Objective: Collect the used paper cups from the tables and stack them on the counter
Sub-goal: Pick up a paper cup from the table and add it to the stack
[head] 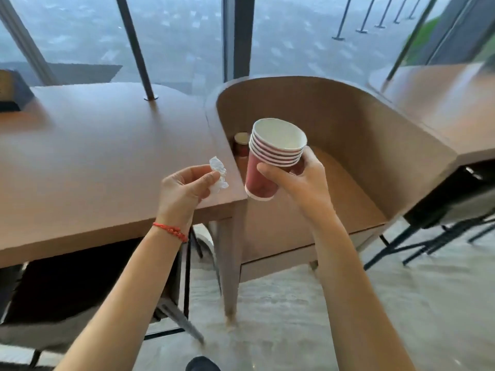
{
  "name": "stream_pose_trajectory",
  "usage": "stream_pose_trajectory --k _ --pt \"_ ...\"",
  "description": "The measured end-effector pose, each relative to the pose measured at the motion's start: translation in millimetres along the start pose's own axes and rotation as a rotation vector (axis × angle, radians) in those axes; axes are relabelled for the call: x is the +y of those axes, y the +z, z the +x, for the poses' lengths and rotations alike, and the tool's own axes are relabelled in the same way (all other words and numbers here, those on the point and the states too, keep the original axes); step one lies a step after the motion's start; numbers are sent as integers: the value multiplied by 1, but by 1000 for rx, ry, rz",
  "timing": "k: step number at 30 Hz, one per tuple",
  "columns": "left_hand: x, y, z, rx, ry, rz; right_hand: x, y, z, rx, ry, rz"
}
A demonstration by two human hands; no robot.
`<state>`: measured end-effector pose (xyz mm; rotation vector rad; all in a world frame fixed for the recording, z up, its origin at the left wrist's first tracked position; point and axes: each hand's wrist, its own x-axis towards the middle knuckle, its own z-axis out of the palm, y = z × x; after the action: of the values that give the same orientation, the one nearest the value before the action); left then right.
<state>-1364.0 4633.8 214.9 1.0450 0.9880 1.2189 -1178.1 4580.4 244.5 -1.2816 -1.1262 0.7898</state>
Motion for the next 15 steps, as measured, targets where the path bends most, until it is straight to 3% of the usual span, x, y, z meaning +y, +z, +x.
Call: stream_pose_trajectory --k 15 --pt "-53 276 -83 -665 -79 163 6 -269 -127 706 89 -145"
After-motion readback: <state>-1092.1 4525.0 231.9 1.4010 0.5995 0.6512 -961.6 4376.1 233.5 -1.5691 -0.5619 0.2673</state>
